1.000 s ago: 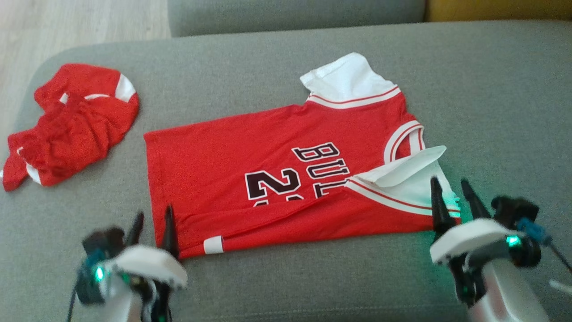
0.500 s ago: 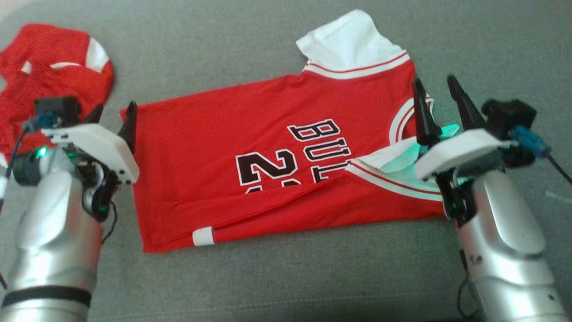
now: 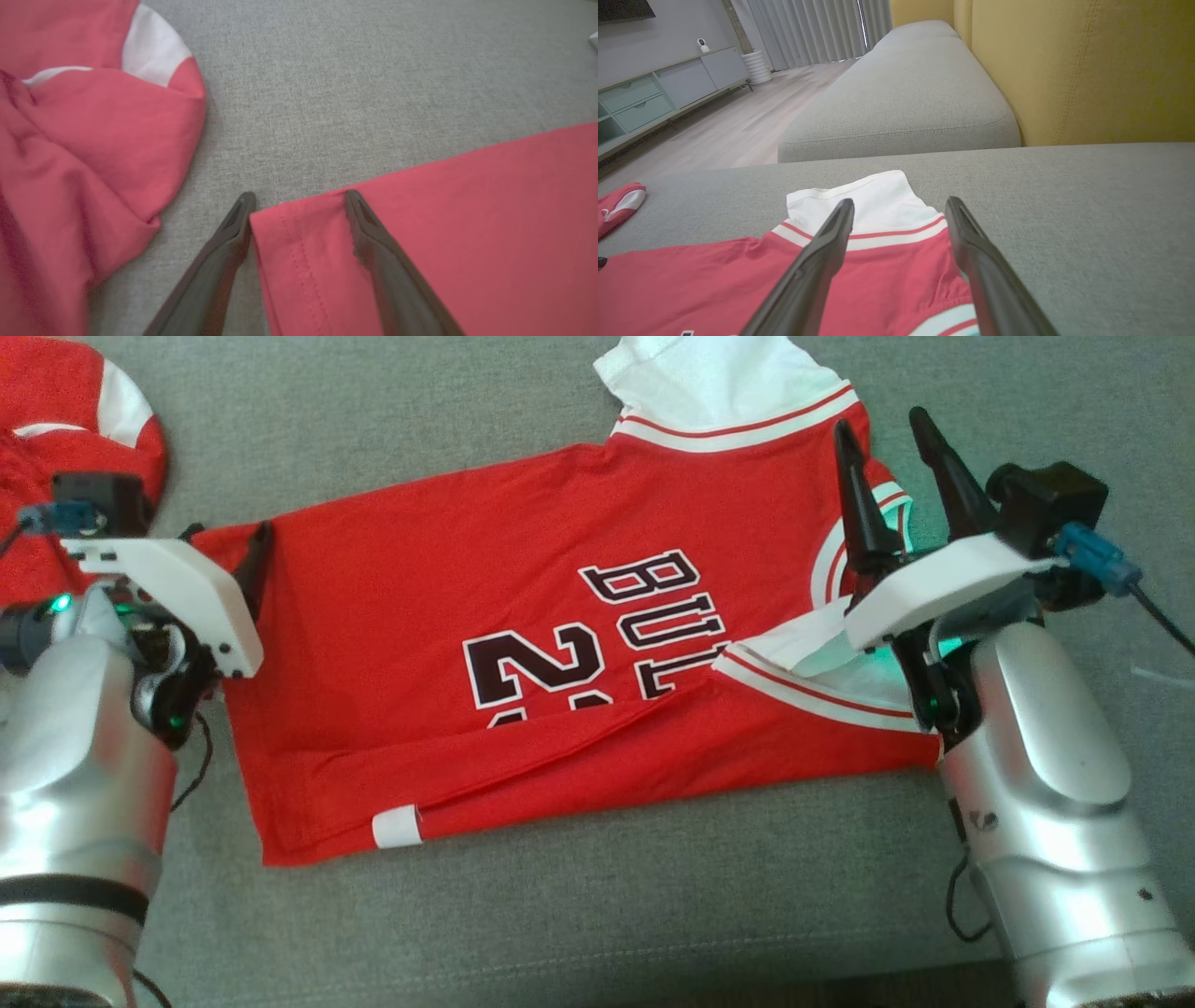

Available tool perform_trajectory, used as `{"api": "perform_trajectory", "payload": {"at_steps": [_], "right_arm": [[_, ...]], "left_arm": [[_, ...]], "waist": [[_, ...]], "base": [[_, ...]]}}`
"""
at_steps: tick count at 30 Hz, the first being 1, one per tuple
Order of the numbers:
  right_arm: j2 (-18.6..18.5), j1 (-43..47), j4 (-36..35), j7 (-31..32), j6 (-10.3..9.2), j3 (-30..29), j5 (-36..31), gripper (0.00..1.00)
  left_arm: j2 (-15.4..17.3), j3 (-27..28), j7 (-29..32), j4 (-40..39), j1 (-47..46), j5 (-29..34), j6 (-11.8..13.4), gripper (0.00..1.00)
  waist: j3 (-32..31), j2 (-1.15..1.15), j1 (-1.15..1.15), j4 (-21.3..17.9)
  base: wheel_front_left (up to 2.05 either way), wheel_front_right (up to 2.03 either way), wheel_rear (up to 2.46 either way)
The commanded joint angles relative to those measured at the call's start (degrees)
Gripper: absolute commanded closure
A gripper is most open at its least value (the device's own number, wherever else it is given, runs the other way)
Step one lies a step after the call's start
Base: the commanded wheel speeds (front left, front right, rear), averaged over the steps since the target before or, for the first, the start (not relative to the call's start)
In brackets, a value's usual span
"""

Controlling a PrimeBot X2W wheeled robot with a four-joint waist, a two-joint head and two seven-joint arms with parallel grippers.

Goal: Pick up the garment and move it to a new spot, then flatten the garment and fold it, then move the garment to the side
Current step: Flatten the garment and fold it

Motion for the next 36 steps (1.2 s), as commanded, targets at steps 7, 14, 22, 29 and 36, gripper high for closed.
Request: {"api": "perform_trajectory", "payload": {"at_steps": [7,14,22,29,36], "right_arm": [[0.1,-4.4,-0.6,-0.4,0.20,0.7,-1.5,0.00],[-0.2,-8.0,0.9,0.2,0.20,-0.3,-2.8,0.00],[-2.3,-17.1,8.1,5.7,0.20,-2.1,-5.0,0.00],[-4.0,-25.5,17.2,12.1,0.20,-6.0,-8.4,0.00],[-6.0,-30.6,25.7,17.8,0.20,-8.8,-13.3,0.00]], "left_arm": [[3.6,-2.0,2.1,1.0,-2.2,-3.3,0.0,0.00],[3.8,-5.8,3.7,0.8,-2.4,-6.3,0.0,1.00],[2.7,-8.7,0.1,-2.3,-4.0,-8.0,0.0,1.00],[0.1,-11.1,-2.7,-4.1,-6.0,-9.1,0.0,1.00],[-2.0,-14.2,-4.7,-4.7,-7.7,-10.5,0.0,1.00]], "waist": [[0.7,0.00,0.00,0.5],[1.3,0.00,0.00,1.8],[3.6,0.00,0.00,5.7],[6.5,0.00,0.00,10.5],[8.5,0.00,0.00,14.6]], "base": [[0.00,0.00,0.00],[0.00,0.00,0.00],[0.00,0.00,0.00],[0.00,0.00,0.00],[0.00,0.00,0.00]]}}
